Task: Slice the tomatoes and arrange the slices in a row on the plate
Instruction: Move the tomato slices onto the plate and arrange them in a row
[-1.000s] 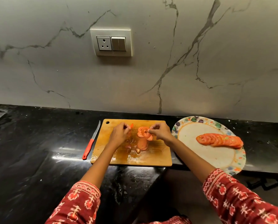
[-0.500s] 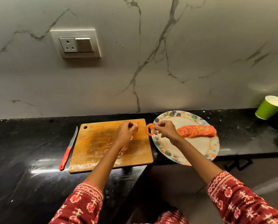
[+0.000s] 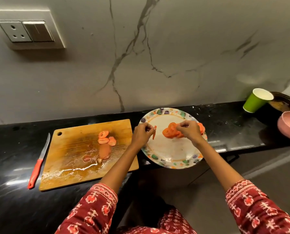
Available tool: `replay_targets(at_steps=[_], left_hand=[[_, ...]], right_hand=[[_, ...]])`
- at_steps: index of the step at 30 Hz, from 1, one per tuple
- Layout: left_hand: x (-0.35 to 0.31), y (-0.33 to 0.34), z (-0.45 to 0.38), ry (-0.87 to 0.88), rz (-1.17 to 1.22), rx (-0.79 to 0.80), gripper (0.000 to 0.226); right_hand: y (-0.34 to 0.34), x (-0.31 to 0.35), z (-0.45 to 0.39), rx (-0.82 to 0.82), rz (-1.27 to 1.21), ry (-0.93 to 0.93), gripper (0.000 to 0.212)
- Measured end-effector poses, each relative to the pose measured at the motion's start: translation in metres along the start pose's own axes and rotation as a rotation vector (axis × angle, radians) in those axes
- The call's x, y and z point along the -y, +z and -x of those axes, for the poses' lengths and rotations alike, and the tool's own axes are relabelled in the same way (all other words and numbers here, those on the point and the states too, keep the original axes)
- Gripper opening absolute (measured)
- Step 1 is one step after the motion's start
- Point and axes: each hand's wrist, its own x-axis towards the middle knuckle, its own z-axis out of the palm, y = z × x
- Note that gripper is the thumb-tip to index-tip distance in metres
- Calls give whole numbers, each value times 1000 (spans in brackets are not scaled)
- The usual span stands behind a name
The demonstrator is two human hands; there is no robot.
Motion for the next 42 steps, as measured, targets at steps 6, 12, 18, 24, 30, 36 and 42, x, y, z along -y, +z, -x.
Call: replay_targets(at_steps=[6, 12, 18, 24, 30, 36, 42], left_hand=[[0, 16, -11, -49, -11, -9, 18], [-1, 28, -16, -77, -15, -19, 19], [-7, 40, -21, -45, -60, 63, 26], [11, 38, -20, 20, -333, 228, 66], [2, 54, -17, 93, -441, 301, 86], [3, 60, -23, 97, -419, 234, 72], [2, 64, -27, 73, -393, 174, 72]], right_hand=[[18, 7, -14, 78, 177, 4, 14], [22, 0, -22, -25, 362, -35, 15], [7, -12, -31, -52, 264, -191, 18], [-11, -23, -40, -16, 241, -219, 18], [-11, -23, -39, 129, 312, -336, 14], [-13, -21, -50, 118, 277, -355, 17], [-16, -27, -57, 113, 264, -356, 18]])
